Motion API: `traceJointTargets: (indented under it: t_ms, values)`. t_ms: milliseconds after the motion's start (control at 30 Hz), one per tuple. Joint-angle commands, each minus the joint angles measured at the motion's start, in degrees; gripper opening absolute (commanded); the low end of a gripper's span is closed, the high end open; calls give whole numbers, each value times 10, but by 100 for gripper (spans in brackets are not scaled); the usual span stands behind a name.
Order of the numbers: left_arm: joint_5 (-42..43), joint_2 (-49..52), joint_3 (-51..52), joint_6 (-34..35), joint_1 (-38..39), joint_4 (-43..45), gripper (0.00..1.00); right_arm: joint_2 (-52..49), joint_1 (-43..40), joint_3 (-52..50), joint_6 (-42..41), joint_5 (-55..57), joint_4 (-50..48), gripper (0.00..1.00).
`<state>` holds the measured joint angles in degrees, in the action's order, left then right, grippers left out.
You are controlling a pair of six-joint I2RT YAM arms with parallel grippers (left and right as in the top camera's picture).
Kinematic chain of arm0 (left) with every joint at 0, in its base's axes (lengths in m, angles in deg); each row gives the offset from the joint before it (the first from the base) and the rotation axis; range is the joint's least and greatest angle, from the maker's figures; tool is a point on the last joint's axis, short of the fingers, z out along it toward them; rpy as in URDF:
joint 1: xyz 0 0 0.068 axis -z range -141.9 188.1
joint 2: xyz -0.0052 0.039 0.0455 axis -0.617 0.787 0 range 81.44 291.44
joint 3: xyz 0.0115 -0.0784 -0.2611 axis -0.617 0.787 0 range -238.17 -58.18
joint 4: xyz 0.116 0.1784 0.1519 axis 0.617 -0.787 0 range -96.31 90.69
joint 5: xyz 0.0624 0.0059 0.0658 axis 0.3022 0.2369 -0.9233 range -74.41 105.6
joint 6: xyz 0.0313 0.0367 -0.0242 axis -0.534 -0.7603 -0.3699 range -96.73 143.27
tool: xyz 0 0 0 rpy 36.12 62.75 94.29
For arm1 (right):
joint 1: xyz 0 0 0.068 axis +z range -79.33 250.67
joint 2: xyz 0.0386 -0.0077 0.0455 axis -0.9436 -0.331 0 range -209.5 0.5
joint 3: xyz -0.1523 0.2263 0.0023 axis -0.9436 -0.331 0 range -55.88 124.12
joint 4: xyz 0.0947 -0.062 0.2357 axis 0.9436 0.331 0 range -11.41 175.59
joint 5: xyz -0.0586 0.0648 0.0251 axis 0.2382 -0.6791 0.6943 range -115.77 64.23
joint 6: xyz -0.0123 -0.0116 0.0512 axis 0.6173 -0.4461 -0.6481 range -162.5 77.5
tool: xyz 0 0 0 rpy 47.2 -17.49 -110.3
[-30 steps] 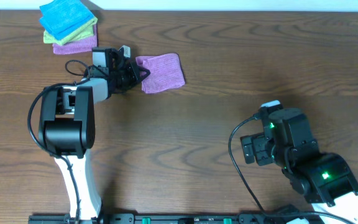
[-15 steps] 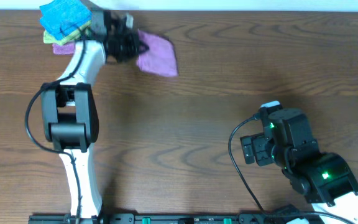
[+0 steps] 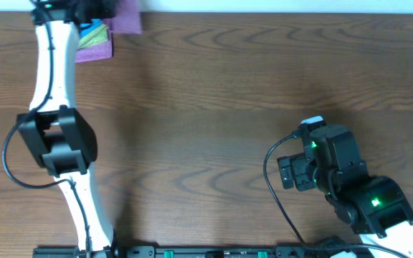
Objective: Fold the cloth
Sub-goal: 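Carry the cloth to the top-left stack and place it on top with the left gripper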
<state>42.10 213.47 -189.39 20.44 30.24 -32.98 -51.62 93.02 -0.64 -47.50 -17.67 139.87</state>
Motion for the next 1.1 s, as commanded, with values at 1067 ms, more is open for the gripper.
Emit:
traceJointTargets:
  t_ms: [1067]
  values:
    - [-57, 73, -18, 20, -93, 56, 6, -42, -3, -4, -58, 9, 16, 99]
